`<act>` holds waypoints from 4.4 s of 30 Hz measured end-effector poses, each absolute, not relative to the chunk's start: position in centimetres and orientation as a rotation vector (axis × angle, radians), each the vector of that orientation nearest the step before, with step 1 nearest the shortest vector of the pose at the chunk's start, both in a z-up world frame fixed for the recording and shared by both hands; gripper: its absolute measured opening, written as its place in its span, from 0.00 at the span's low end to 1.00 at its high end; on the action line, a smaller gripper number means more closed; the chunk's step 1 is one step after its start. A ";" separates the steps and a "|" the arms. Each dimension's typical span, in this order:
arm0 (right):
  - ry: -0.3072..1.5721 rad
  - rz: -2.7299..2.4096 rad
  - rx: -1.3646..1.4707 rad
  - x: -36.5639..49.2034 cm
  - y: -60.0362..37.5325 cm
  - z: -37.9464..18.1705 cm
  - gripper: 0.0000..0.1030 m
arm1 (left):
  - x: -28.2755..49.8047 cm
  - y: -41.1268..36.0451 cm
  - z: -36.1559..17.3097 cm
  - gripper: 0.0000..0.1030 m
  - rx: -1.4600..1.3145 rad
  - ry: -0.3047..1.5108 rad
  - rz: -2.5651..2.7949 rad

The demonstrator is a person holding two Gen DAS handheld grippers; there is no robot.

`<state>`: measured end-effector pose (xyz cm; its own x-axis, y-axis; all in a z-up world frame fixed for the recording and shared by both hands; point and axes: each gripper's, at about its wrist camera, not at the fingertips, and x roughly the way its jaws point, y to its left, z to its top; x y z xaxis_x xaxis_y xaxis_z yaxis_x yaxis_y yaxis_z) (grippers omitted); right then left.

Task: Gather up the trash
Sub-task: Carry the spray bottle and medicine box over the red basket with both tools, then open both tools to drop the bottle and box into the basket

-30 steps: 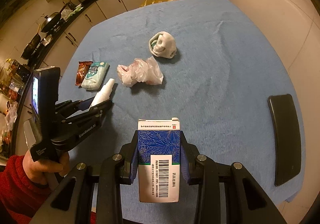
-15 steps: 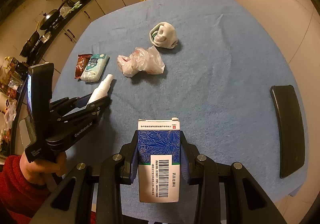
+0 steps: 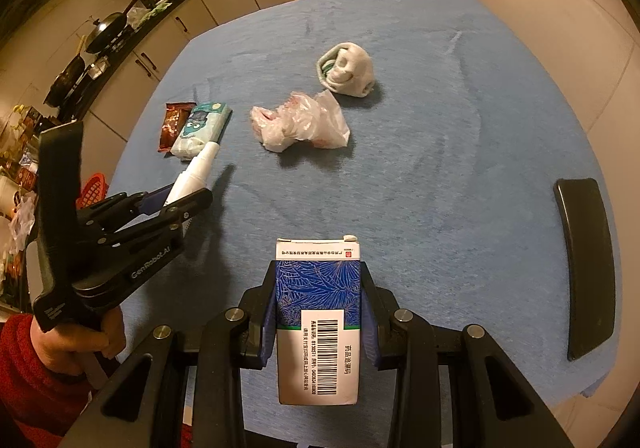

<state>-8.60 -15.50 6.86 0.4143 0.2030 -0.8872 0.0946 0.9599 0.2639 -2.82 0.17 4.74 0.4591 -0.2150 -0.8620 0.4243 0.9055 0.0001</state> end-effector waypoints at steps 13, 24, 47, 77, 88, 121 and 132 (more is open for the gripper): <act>1.134 0.127 0.265 -7.6 -12.6 7.5 0.36 | -3.9 3.1 7.1 0.28 0.212 0.984 -0.353; 1.124 0.182 0.236 -6.7 -9.8 7.9 0.36 | -4.6 6.1 8.2 0.28 0.191 0.967 -0.298; 1.100 0.253 0.203 -5.2 -5.7 8.7 0.36 | -5.4 9.9 9.8 0.28 0.175 0.936 -0.233; 1.096 0.286 0.183 -4.6 -3.8 8.7 0.36 | -6.3 12.5 11.7 0.28 0.081 0.906 -0.222; 1.101 0.316 0.159 -4.3 -2.4 8.8 0.36 | -6.7 15.1 12.0 0.28 0.032 0.904 -0.172; 1.061 0.627 0.025 2.4 19.2 12.2 0.37 | -8.6 36.1 13.4 0.28 -0.156 0.895 0.111; 1.050 0.617 0.013 5.2 23.7 12.7 0.37 | -7.5 38.0 13.5 0.28 -0.159 0.890 0.096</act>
